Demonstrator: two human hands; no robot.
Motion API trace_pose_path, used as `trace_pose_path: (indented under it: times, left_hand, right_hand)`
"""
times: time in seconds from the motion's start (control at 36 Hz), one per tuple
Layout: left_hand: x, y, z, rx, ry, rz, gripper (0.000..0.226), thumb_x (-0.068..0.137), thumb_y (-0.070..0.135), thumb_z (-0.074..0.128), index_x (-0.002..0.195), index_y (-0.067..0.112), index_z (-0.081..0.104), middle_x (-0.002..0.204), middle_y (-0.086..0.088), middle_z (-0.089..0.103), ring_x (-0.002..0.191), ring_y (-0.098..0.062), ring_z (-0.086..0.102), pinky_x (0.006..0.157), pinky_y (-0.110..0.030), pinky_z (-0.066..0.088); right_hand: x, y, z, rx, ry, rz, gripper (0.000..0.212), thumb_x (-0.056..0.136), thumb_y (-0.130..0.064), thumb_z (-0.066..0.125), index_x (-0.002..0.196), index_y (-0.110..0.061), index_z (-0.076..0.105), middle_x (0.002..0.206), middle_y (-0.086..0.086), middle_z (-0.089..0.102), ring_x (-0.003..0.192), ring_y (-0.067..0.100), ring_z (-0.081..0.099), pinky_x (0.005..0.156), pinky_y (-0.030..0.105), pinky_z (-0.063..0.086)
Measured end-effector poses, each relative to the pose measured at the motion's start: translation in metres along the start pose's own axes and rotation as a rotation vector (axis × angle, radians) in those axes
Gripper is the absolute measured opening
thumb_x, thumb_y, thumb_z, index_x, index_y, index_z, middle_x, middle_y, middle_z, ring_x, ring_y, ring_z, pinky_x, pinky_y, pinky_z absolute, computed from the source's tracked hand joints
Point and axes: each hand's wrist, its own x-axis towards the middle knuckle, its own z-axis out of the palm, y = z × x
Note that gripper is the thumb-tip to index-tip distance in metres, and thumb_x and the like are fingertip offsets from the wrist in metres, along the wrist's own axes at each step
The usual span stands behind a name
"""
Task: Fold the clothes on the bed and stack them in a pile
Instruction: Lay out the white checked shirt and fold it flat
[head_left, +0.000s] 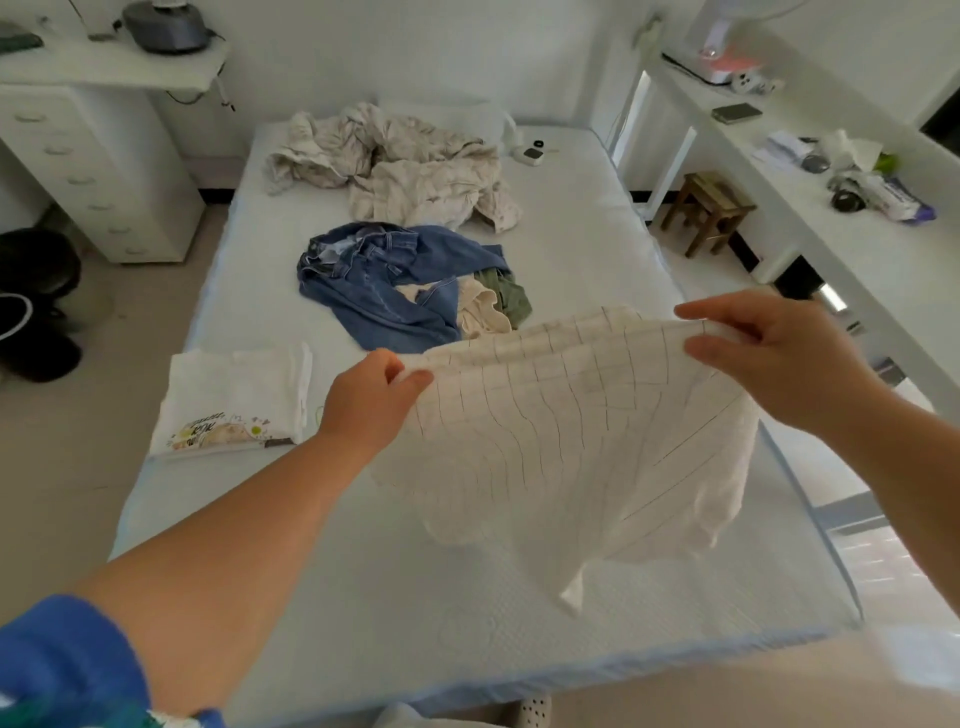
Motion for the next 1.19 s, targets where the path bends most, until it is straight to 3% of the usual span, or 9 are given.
trace_pose_path:
  times: [0.17, 0.31, 0.44, 0.56, 0.67, 0.81, 1.06, 1.11, 1.19]
  left_hand:
    - [-0.007, 0.000, 0.006, -0.141, 0.028, -0.015, 0.029, 0.082, 0.038, 0.063, 0.077, 0.018, 0.043, 0.067, 0.003, 0.049, 0.059, -0.013, 0.044, 0.052, -0.026, 0.036]
    - [-0.007, 0.008, -0.011, -0.208, 0.022, 0.117, 0.027, 0.075, 0.037, 0.072, 0.068, 0.028, 0.047, 0.081, 0.010, 0.050, 0.069, -0.006, 0.046, 0.060, -0.018, 0.036]
    - [-0.005, 0.017, -0.026, -0.158, -0.106, 0.171, 0.024, 0.067, 0.044, 0.077, 0.070, 0.032, 0.056, 0.090, 0.016, 0.050, 0.073, -0.005, 0.049, 0.060, -0.018, 0.036]
    - [-0.006, 0.013, -0.028, -0.231, -0.101, 0.147, 0.026, 0.070, 0.040, 0.076, 0.073, 0.032, 0.052, 0.089, 0.015, 0.050, 0.073, -0.007, 0.049, 0.061, -0.020, 0.038]
    - [-0.008, 0.007, -0.026, -0.201, -0.133, 0.126, 0.026, 0.068, 0.046, 0.075, 0.064, 0.027, 0.057, 0.087, 0.015, 0.052, 0.073, -0.003, 0.049, 0.061, -0.013, 0.034]
    - [-0.010, 0.003, -0.022, -0.035, -0.327, 0.111, 0.016, 0.069, 0.055, 0.071, 0.068, 0.041, 0.063, 0.089, 0.023, 0.056, 0.080, 0.006, 0.052, 0.063, -0.012, 0.035]
    - [-0.029, 0.003, 0.003, 0.330, -0.760, 0.180, 0.028, 0.085, 0.050, 0.058, 0.096, 0.026, 0.066, 0.095, 0.014, 0.053, 0.089, -0.007, 0.052, 0.077, -0.021, 0.036]
    - [-0.030, 0.000, 0.003, 0.279, -0.724, 0.185, 0.015, 0.087, 0.046, 0.058, 0.084, 0.031, 0.060, 0.096, 0.014, 0.053, 0.089, -0.007, 0.051, 0.077, -0.020, 0.036]
    - [-0.026, -0.004, -0.006, 0.032, -0.471, 0.159, 0.017, 0.087, 0.038, 0.060, 0.072, 0.034, 0.056, 0.081, 0.013, 0.056, 0.073, -0.004, 0.053, 0.064, -0.014, 0.036]
  right_hand:
    - [0.006, -0.001, 0.008, -0.074, 0.029, 0.002, 0.020, 0.086, -0.027, 0.062, 0.100, -0.041, 0.059, 0.083, -0.026, 0.051, 0.076, -0.002, 0.051, 0.067, 0.011, 0.034]
    - [0.014, 0.013, 0.005, -0.188, 0.007, 0.132, 0.026, 0.088, -0.026, 0.060, 0.114, -0.026, 0.063, 0.076, -0.023, 0.048, 0.071, 0.006, 0.047, 0.088, 0.036, 0.041]
    - [0.014, 0.022, 0.008, -0.165, 0.025, 0.185, 0.022, 0.091, -0.026, 0.055, 0.110, -0.024, 0.066, 0.073, -0.020, 0.051, 0.078, 0.015, 0.051, 0.092, 0.044, 0.045]
    - [0.015, 0.017, 0.009, -0.104, 0.112, 0.146, 0.009, 0.091, -0.026, 0.055, 0.086, -0.031, 0.060, 0.074, -0.018, 0.052, 0.070, 0.005, 0.049, 0.076, 0.034, 0.040]
    - [0.017, 0.011, 0.009, -0.035, 0.154, 0.116, 0.014, 0.090, -0.026, 0.057, 0.080, -0.036, 0.055, 0.081, -0.017, 0.053, 0.078, 0.012, 0.051, 0.074, 0.029, 0.038]
    - [0.016, 0.000, 0.012, 0.019, 0.183, 0.059, 0.025, 0.088, -0.022, 0.059, 0.072, -0.041, 0.054, 0.081, -0.018, 0.054, 0.071, 0.002, 0.049, 0.058, 0.017, 0.032]
    - [0.014, -0.006, 0.025, 0.021, 0.136, -0.034, 0.031, 0.087, -0.017, 0.059, 0.073, -0.044, 0.054, 0.083, -0.017, 0.056, 0.078, 0.000, 0.050, 0.067, 0.012, 0.032]
    - [0.015, -0.003, 0.026, 0.016, 0.148, -0.020, 0.031, 0.088, -0.017, 0.059, 0.073, -0.043, 0.054, 0.083, -0.019, 0.055, 0.078, -0.002, 0.049, 0.066, 0.011, 0.030]
    - [0.017, 0.005, 0.022, 0.020, 0.196, 0.025, 0.030, 0.087, -0.019, 0.059, 0.072, -0.043, 0.053, 0.082, -0.021, 0.053, 0.075, -0.001, 0.048, 0.063, 0.013, 0.031]
